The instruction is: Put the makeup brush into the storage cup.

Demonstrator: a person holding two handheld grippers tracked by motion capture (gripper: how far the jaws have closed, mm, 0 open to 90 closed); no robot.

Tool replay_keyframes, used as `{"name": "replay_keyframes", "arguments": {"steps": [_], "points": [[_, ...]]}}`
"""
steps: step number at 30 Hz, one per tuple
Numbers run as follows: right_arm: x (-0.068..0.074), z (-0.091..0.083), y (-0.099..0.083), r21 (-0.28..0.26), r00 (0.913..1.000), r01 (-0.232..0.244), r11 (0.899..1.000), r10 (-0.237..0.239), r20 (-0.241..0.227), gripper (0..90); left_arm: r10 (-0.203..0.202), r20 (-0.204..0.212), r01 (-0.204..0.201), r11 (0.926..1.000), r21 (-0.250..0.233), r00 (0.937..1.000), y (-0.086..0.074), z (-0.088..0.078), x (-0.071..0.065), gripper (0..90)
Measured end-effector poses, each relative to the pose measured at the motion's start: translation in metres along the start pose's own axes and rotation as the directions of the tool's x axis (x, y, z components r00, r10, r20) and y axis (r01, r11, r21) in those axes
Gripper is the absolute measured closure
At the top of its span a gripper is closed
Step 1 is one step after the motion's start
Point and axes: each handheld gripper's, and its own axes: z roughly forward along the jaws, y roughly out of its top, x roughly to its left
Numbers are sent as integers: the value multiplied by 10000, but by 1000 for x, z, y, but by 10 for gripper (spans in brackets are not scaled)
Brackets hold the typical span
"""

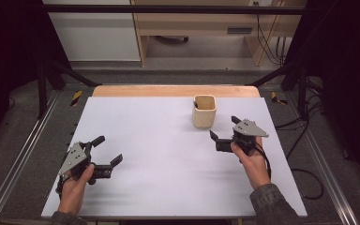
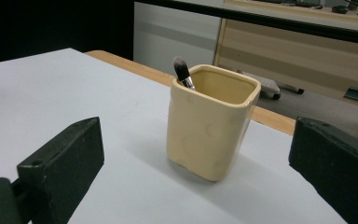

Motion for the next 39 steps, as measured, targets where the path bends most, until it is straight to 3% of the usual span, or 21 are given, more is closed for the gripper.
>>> {"name": "replay_keyframes", "arguments": {"steps": [8,31,39], "points": [[-2,-14,-9,-129,9998,-59,9999,57,-170,35,42,21,-42,10000,20,10000,0,0,0,20],[-10,-50,-33,-402,9980,-625,9972,625,-21,31,88,83,-88,10000,25,9999,0,0,-2,20],[-14,-61,-42,-548,9988,-492,9973,493,10,40,84,147,-84,10000,-26,9999,0,-1,-2,20]]}}
